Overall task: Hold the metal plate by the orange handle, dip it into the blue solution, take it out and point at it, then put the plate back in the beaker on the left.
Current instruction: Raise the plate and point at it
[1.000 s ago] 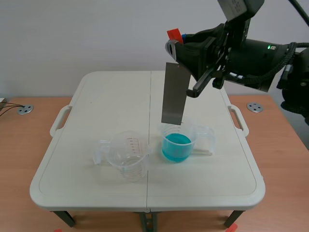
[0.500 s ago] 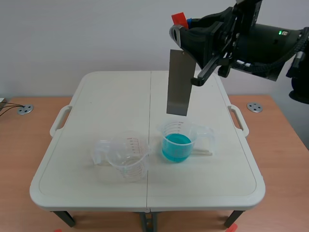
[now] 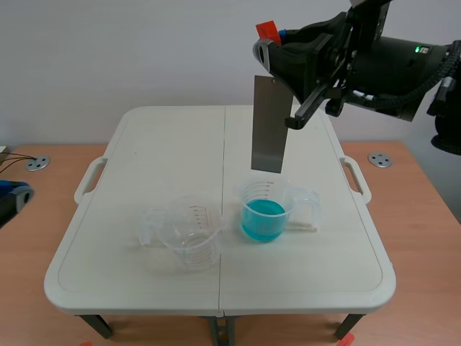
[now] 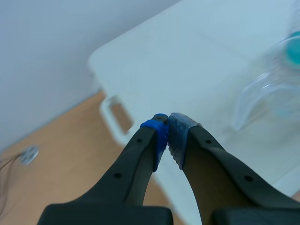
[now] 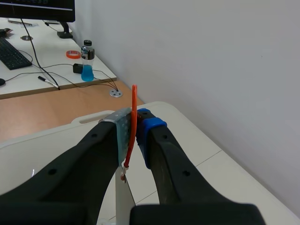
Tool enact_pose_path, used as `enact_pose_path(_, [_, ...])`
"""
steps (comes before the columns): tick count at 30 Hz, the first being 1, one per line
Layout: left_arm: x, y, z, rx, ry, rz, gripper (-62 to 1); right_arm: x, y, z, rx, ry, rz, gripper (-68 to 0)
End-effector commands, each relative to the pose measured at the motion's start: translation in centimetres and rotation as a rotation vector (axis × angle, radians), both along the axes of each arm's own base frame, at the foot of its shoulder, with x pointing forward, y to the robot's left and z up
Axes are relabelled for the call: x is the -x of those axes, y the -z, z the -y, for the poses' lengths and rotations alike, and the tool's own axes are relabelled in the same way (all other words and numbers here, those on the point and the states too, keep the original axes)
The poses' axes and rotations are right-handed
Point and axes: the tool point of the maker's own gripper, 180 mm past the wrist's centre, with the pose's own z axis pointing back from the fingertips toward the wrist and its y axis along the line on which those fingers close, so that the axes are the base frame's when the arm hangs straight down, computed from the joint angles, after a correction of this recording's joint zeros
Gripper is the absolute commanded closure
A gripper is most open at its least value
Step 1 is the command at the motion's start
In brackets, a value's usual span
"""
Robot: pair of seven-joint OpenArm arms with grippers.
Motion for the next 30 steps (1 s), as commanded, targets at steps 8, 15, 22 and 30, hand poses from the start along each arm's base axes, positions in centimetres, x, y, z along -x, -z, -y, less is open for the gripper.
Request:
enact_pose_path(8, [-2.8,-1.4,6.6,0.016,0.202,0.037,-1.5,0.0,-1.6,0.1,-0.021,-0.009,0.039,-1.3])
enact_pose_path(15, [-3.9,-0.7,12.6,0.011,0.323,0.002,-1.5,0.0,-1.6,0.1,-0.02,-0.009,0.039,-1.3])
enact_pose_path(22, [-4.0,-0.2,17.9,0.023,0.406,-0.033,-1.5,0.0,-1.6,0.1,-0.021,-0.009,0.039,-1.3])
enact_pose_path(30, [-4.2,0.9,21.0,0.044,0.454,-0.078,-1.5,0.0,-1.6,0.1,-0.021,-0.009,0.039,-1.3])
